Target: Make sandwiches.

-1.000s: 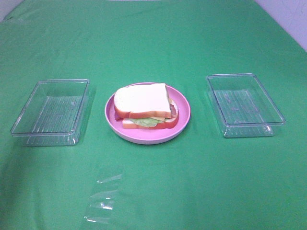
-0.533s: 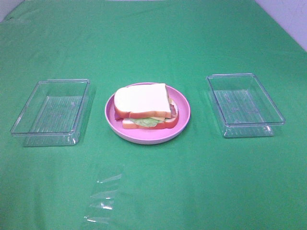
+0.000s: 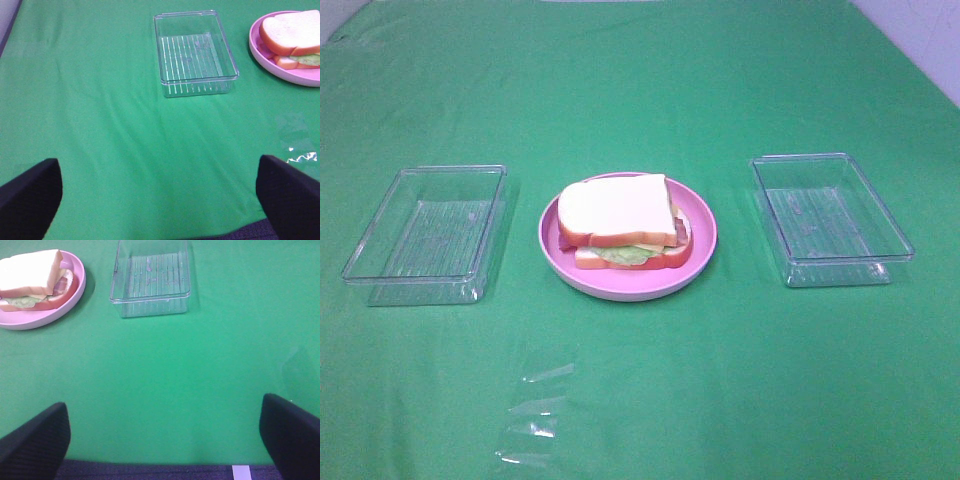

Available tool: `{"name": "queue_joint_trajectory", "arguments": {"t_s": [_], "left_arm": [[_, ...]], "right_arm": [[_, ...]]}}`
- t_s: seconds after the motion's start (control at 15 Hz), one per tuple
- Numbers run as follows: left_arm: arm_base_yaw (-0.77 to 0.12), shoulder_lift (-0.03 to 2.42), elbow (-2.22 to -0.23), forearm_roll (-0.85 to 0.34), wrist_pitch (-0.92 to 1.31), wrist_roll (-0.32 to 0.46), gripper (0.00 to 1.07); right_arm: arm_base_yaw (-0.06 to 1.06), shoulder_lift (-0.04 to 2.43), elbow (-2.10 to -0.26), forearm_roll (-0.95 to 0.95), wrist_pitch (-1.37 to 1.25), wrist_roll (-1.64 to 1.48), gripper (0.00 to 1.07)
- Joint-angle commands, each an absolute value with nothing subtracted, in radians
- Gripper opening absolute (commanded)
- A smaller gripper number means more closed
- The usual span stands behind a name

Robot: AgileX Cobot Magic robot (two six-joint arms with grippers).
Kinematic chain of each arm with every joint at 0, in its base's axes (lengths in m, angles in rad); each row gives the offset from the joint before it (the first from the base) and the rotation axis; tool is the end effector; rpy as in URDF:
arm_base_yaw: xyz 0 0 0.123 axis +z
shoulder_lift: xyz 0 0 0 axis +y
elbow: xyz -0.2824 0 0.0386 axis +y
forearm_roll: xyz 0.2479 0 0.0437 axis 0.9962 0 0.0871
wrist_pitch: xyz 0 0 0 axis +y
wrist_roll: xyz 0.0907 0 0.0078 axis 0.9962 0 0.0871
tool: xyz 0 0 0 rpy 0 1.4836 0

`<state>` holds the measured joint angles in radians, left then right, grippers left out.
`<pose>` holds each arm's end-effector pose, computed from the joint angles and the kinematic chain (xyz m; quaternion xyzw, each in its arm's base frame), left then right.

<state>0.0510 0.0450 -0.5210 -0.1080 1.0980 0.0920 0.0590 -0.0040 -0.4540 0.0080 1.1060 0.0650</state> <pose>-0.0016 -0.0088 0.2806 0.0202 0.8673 -0.0185 0.4970 -0.0025 0.0005 0.2608 0.0025 0.8752 0.0340 0.4826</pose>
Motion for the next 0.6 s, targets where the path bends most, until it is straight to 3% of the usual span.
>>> {"name": "queue_joint_trajectory", "arguments": {"t_s": [0.07,0.6], "left_arm": [[0.021,0.019,-0.518,-0.101,1.081,0.076,0.98],[-0.010,-0.028,-0.518,-0.084,1.080,0.054,0.98]], "right_arm": [[0.053,-0.024,-0.453,0.005,1.100,0.058,0.98],[0.053,-0.022,-0.453,0.000,1.100,0.058,0.98]]}}
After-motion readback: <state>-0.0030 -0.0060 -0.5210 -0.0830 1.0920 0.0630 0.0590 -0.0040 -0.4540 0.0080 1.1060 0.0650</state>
